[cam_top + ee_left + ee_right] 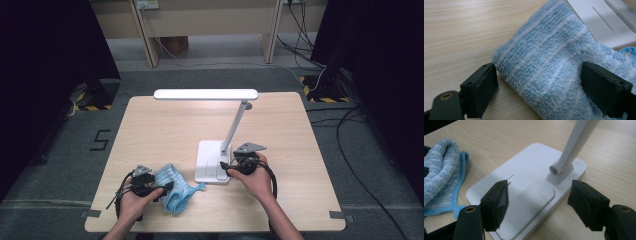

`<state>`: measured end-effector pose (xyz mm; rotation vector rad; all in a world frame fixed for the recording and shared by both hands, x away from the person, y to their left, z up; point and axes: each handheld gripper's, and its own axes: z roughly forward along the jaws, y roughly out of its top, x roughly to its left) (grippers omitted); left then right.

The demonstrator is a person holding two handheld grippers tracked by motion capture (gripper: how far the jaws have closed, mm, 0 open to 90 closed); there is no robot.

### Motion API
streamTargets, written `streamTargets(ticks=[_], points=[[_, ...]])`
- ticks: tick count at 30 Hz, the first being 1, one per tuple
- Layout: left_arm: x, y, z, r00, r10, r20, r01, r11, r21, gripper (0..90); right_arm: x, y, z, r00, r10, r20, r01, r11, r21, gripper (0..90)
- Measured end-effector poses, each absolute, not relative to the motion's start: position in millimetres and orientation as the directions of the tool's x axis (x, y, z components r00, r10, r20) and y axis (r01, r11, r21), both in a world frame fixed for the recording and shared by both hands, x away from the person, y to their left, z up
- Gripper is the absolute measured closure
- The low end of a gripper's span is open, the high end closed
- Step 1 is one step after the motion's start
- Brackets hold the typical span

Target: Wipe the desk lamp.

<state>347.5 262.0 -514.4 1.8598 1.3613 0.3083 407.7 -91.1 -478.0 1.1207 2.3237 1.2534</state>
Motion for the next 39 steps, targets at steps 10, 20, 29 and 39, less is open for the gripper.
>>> streamTargets(ticks=[10, 20, 29, 39], points=[[348.7, 256.1, -515.3, 0.421, 0.876, -0.237, 0.679, -0.130, 0.722, 30.2, 406.6, -88.1, -481.5, -0.665, 0.738, 0.119, 0.512, 0.334, 0.791, 31.7], [347.3, 257.0, -515.2, 0.453, 0.845, -0.284, 0.668, -0.110, 0.736, 62.3, 405.7, -85.3, -483.3, -0.677, 0.726, 0.121, 0.511, 0.346, 0.787, 33.2], [345.8, 262.2, -509.6, 0.473, 0.815, -0.335, 0.647, -0.063, 0.760, 72.4, 403.2, -79.6, -483.6, -0.696, 0.711, 0.100, 0.507, 0.388, 0.769, 63.5], [338.6, 265.7, -474.7, 0.519, 0.795, -0.315, 0.564, -0.042, 0.824, 73.0, 404.7, -71.3, -484.7, -0.703, 0.708, 0.061, 0.510, 0.443, 0.737, 90.0]])
